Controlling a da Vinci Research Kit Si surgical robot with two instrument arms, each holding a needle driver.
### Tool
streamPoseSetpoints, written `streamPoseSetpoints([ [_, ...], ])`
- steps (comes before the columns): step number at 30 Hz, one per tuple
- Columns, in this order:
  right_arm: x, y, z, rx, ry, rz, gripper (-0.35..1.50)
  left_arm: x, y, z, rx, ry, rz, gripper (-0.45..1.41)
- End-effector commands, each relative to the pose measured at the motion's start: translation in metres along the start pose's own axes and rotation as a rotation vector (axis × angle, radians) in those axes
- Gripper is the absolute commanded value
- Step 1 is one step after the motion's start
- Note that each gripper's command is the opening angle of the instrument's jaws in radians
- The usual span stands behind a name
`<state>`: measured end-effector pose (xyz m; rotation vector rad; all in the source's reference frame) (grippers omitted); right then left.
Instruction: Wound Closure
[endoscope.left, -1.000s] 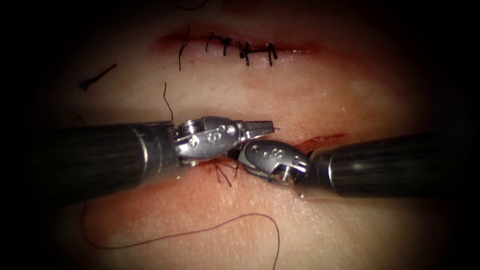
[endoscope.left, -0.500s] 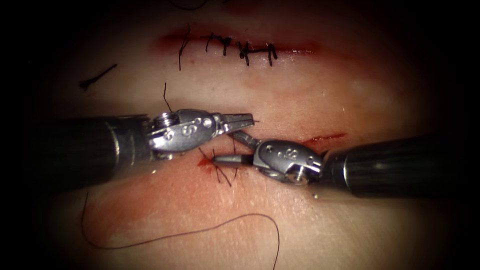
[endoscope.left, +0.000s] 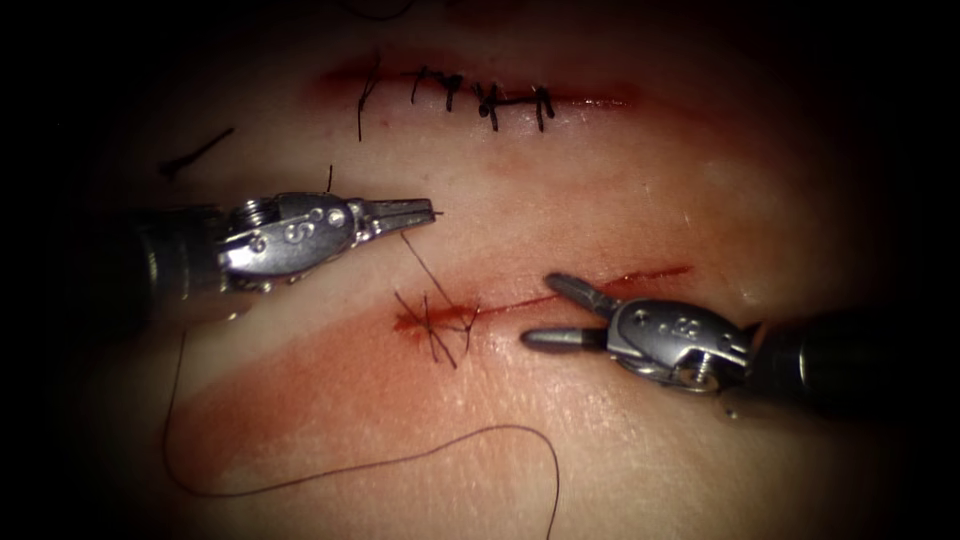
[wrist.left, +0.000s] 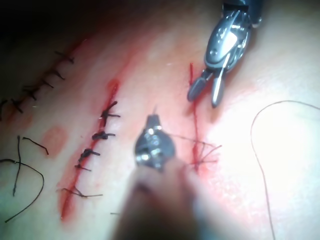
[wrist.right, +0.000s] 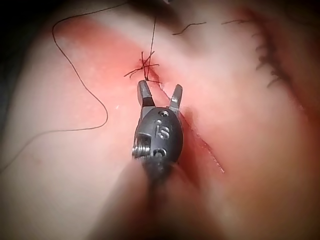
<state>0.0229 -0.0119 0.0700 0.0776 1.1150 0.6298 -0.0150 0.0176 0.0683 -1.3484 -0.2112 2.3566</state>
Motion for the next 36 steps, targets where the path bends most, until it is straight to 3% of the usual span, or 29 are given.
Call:
streamPoseSetpoints([
  [1,-0.0004,-0.0008,0.0011,-0.001,-0.001,0.004,1.48,-0.0003,0.0001,0.0010,0.004,-0.003,-0.002,-0.45],
  [10,0.0002,-0.0021,0.0066,-0.010,0.006,0.009,1.48,-0.0004,0.0014,0.0029,0.005,0.004,-0.001,-0.45],
  [19,0.0003,-0.0022,0.0109,-0.018,0.001,0.012,1.48,-0.0005,0.0015,0.0027,0.001,0.005,0.000,-0.45],
  [36,-0.0007,-0.0017,0.0152,-0.006,0.002,0.004,1.48,-0.0001,0.0017,0.0032,-0.001,0.008,-0.004,-0.45],
])
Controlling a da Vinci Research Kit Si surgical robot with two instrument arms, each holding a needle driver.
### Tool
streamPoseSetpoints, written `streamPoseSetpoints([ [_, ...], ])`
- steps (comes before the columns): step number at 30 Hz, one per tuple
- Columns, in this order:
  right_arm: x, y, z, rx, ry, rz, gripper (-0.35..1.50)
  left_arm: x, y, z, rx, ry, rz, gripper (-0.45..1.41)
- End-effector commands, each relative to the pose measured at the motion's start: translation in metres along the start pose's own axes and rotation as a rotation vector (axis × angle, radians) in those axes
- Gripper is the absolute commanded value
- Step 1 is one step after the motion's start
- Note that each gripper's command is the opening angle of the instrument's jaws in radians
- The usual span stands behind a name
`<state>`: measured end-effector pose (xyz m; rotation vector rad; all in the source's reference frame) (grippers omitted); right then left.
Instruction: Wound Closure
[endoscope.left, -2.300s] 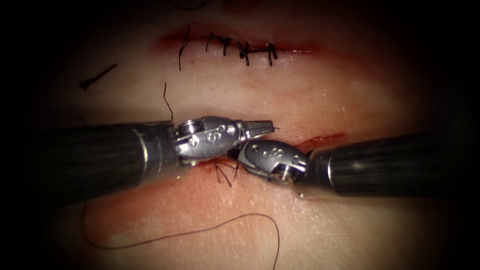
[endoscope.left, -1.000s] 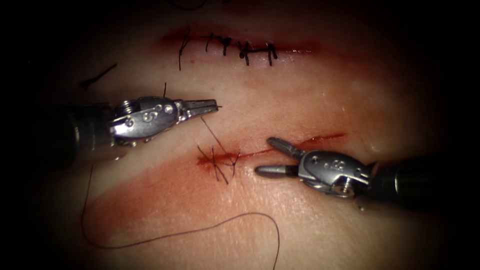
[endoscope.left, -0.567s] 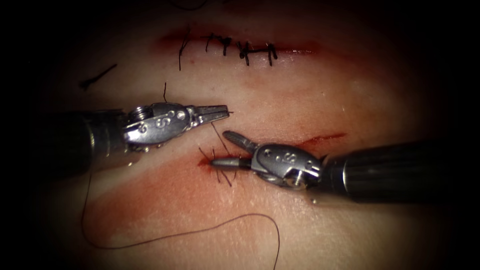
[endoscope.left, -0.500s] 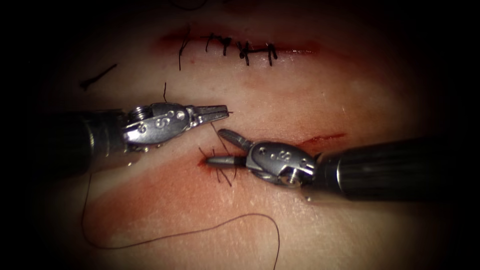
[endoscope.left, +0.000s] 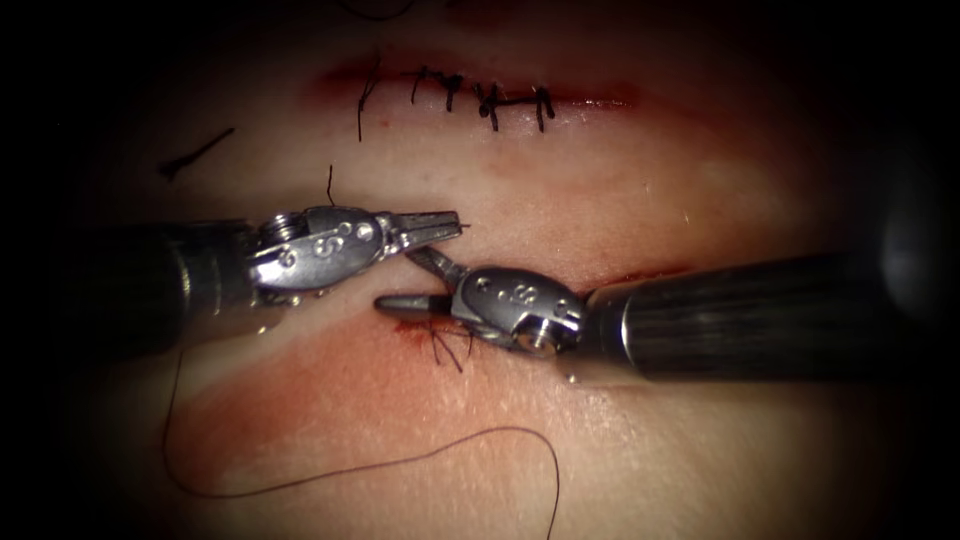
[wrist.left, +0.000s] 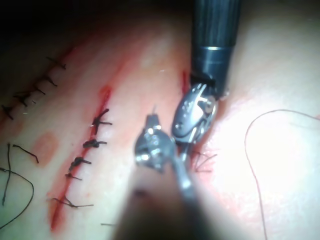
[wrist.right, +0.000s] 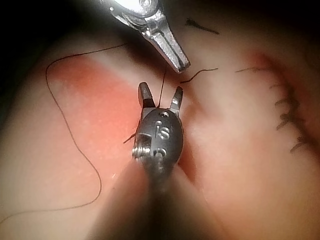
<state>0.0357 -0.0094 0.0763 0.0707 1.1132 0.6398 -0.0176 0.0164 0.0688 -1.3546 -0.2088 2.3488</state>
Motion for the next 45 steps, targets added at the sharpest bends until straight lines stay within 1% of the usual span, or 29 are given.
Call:
streamPoseSetpoints([
  [1,-0.0006,-0.0006,0.0008,0.004,0.000,-0.001,1.48,-0.0003,0.0001,0.0009,-0.002,0.001,-0.001,-0.45],
  [5,-0.0006,-0.0008,0.0008,0.005,-0.002,-0.002,1.48,-0.0003,0.0001,0.0010,-0.003,0.002,-0.001,-0.45],
  [8,-0.0007,-0.0011,0.0006,0.025,-0.002,-0.004,1.36,-0.0003,0.0002,0.0010,-0.003,0.002,-0.001,-0.45],
  [9,-0.0007,-0.0012,0.0005,0.037,-0.001,-0.005,1.26,-0.0003,0.0003,0.0010,-0.005,0.003,0.000,-0.45],
  [10,-0.0008,-0.0014,0.0004,0.048,0.003,-0.006,1.06,-0.0003,0.0004,0.0010,-0.005,0.003,0.000,-0.45],
  [11,-0.0008,-0.0014,0.0003,0.062,0.007,-0.008,0.66,-0.0003,0.0005,0.0010,-0.005,0.003,0.001,-0.45],
  [12,-0.0008,-0.0015,0.0001,0.079,0.012,-0.011,-0.01,-0.0003,0.0006,0.0010,-0.005,0.003,0.001,-0.45],
  [13,-0.0008,-0.0015,0.0000,0.086,0.011,-0.012,-0.35,-0.0003,0.0006,0.0011,-0.007,0.005,0.001,-0.45],
  [16,-0.0006,-0.0014,0.0000,0.056,0.017,-0.010,-0.35,-0.0003,0.0008,0.0010,-0.007,0.005,0.002,-0.45],
  [23,-0.0006,-0.0014,0.0000,0.061,0.012,-0.010,-0.35,-0.0003,0.0008,0.0010,-0.007,0.005,0.002,-0.45],
  [24,-0.0006,-0.0014,0.0001,0.061,0.012,-0.010,-0.05,-0.0004,0.0008,0.0010,-0.008,0.005,0.002,-0.45],
  [25,-0.0007,-0.0014,0.0000,0.059,0.009,-0.010,0.63,-0.0004,0.0007,0.0009,-0.009,0.005,0.002,-0.45],
  [26,-0.0007,-0.0013,0.0000,0.045,0.004,-0.010,1.15,-0.0004,0.0007,0.0008,-0.010,0.005,0.002,-0.45],
  [27,-0.0007,-0.0013,-0.0002,0.030,-0.002,-0.010,1.47,-0.0004,0.0006,0.0008,-0.011,0.006,0.002,-0.45],
  [30,-0.0011,-0.0012,-0.0018,0.035,-0.003,-0.014,1.48,-0.0005,0.0003,0.0002,-0.017,0.007,0.002,-0.45],
  [33,-0.0015,-0.0007,-0.0045,0.058,-0.002,-0.006,1.48,-0.0006,-0.0001,-0.0004,-0.021,0.007,0.002,-0.45],
  [38,-0.0021,0.0005,-0.0095,0.033,-0.015,-0.004,1.48,-0.0008,-0.0006,-0.0010,-0.016,0.002,0.002,-0.45],
  [41,-0.0022,0.0012,-0.0119,0.021,-0.013,-0.001,1.48,-0.0010,-0.0009,-0.0012,-0.016,0.001,0.002,-0.45],
  [45,-0.0023,0.0015,-0.0132,0.006,-0.015,0.003,1.48,-0.0010,-0.0009,-0.0010,-0.013,0.000,0.002,-0.45],
])
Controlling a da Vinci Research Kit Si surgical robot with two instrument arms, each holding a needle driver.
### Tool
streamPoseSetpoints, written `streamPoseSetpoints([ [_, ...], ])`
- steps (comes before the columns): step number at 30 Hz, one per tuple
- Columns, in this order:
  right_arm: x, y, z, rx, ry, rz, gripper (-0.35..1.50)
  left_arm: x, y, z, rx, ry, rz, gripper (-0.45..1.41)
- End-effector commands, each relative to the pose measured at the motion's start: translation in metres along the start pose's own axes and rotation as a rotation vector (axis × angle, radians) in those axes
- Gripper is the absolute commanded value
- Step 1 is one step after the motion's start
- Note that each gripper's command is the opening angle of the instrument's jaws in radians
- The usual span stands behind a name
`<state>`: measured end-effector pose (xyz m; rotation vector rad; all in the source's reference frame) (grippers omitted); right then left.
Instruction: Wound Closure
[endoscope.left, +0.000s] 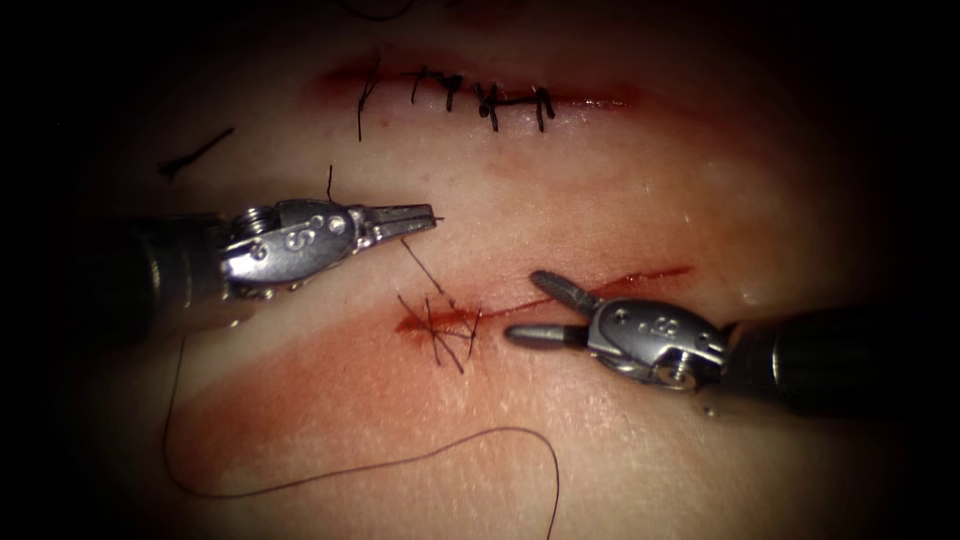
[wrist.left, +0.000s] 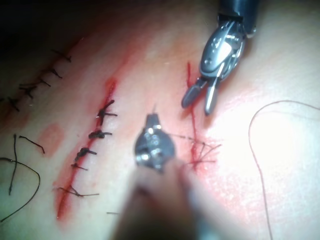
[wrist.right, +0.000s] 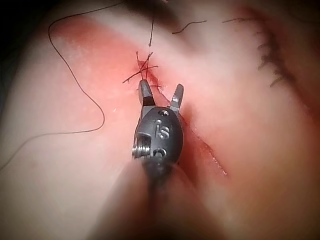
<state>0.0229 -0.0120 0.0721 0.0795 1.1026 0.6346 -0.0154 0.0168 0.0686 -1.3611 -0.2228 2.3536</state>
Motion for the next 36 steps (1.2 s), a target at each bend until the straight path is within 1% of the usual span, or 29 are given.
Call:
streamPoseSetpoints([
  [1,-0.0007,-0.0006,0.0004,-0.001,-0.002,0.004,1.48,-0.0003,0.0001,0.0011,0.001,0.000,-0.001,-0.45],
  [7,-0.0001,-0.0012,0.0023,0.003,0.003,0.008,1.48,-0.0003,0.0003,0.0011,0.001,0.000,-0.001,-0.45],
  [12,0.0005,-0.0017,0.0036,0.009,0.007,0.012,1.48,-0.0010,-0.0002,-0.0005,0.002,-0.007,0.009,-0.45],
  [17,0.0008,-0.0019,0.0042,0.015,0.013,0.014,1.48,-0.0011,-0.0013,-0.0026,0.024,0.002,0.000,-0.45],
  [23,0.0007,-0.0019,0.0038,0.020,0.011,0.013,1.48,-0.0015,-0.0036,-0.0065,0.062,0.005,-0.018,-0.45],
  [29,0.0005,-0.0016,0.0030,0.024,0.011,0.011,1.48,-0.0029,-0.0065,-0.0104,0.115,0.000,-0.030,-0.45],
  [32,0.0004,-0.0015,0.0026,0.019,0.008,0.011,1.48,-0.0041,-0.0079,-0.0113,0.133,-0.012,-0.030,-0.45],
  [36,0.0004,-0.0016,0.0020,0.022,0.008,0.010,1.48,-0.0060,-0.0099,-0.0110,0.151,-0.019,-0.022,-0.45],
])
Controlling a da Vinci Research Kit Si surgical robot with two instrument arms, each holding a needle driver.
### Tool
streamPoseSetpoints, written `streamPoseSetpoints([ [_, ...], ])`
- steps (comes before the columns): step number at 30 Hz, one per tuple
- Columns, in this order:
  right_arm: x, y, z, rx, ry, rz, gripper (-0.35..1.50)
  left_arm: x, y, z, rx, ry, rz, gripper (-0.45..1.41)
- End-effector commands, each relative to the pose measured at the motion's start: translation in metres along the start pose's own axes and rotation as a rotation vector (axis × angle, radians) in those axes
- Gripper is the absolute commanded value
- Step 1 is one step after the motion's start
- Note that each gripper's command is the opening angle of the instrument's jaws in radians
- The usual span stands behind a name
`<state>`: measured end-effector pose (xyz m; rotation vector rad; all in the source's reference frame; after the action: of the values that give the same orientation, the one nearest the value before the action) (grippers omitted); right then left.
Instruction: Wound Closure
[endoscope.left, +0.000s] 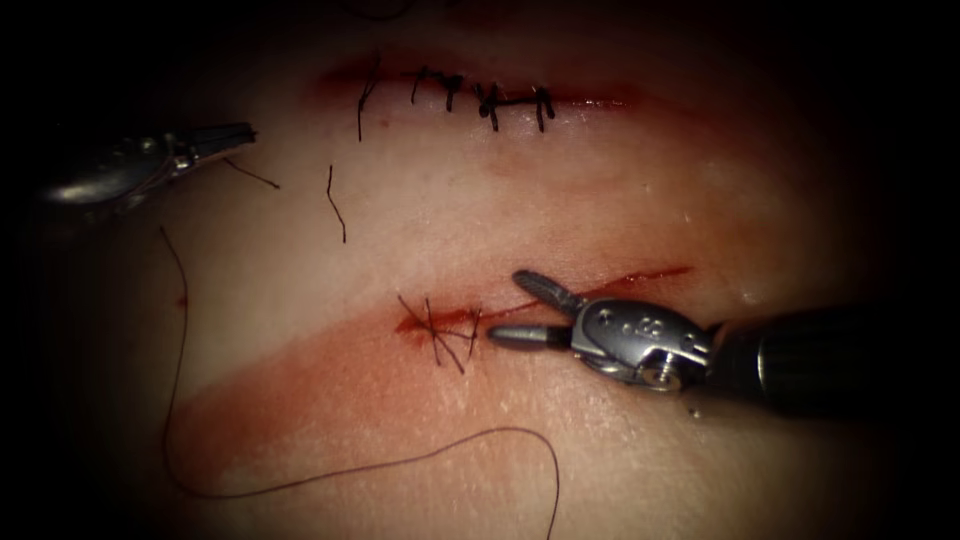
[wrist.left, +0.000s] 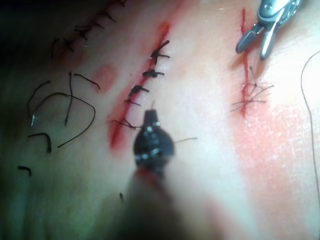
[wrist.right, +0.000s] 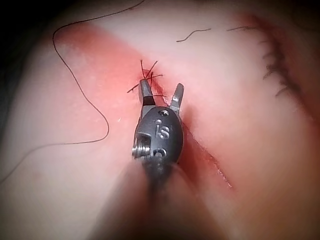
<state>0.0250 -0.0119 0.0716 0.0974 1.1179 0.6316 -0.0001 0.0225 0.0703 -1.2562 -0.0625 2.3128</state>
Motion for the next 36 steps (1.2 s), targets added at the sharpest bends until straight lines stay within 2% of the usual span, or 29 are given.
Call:
streamPoseSetpoints([
  [1,-0.0006,-0.0007,0.0001,0.001,-0.002,0.003,1.48,-0.0010,-0.0005,0.0014,0.003,0.001,0.001,-0.45],
  [6,-0.0005,-0.0012,-0.0009,0.008,-0.002,0.002,1.48,-0.0045,-0.0022,0.0039,0.027,0.008,-0.018,-0.45],
  [14,-0.0007,-0.0015,-0.0025,0.004,-0.006,-0.001,1.48,-0.0125,-0.0056,0.0084,0.073,0.023,-0.048,-0.45],
  [19,-0.0009,-0.0013,-0.0033,-0.005,-0.010,-0.003,1.48,-0.0171,-0.0061,0.0108,0.087,0.044,-0.077,-0.45],
  [20,-0.0010,-0.0012,-0.0034,-0.004,-0.010,-0.003,1.48,-0.0181,-0.0061,0.0114,0.086,0.051,-0.084,-0.01],
  [22,-0.0010,-0.0012,-0.0035,-0.003,-0.010,-0.004,1.48,-0.0195,-0.0059,0.0120,0.096,0.057,-0.100,0.51],
  [23,-0.0011,-0.0012,-0.0035,-0.003,-0.010,-0.004,1.48,-0.0202,-0.0059,0.0122,0.101,0.061,-0.123,0.84],
  [24,-0.0011,-0.0012,-0.0036,-0.003,-0.010,-0.004,1.48,-0.0207,-0.0059,0.0122,0.103,0.065,-0.155,1.08],
  [28,-0.0011,-0.0013,-0.0037,-0.002,-0.009,-0.005,1.48,-0.0217,-0.0059,0.0119,0.110,0.070,-0.201,1.28],
  [30,-0.0012,-0.0014,-0.0038,-0.001,-0.009,-0.006,1.48,-0.0220,-0.0058,0.0114,0.110,0.070,-0.201,1.31],
  [34,-0.0016,-0.0015,-0.0040,-0.001,-0.008,-0.009,1.48,-0.0226,-0.0055,0.0100,0.110,0.064,-0.200,1.31],
  [36,-0.0018,-0.0016,-0.0041,-0.001,-0.007,-0.012,1.48,-0.0231,-0.0051,0.0095,0.112,0.061,-0.198,1.23],
])
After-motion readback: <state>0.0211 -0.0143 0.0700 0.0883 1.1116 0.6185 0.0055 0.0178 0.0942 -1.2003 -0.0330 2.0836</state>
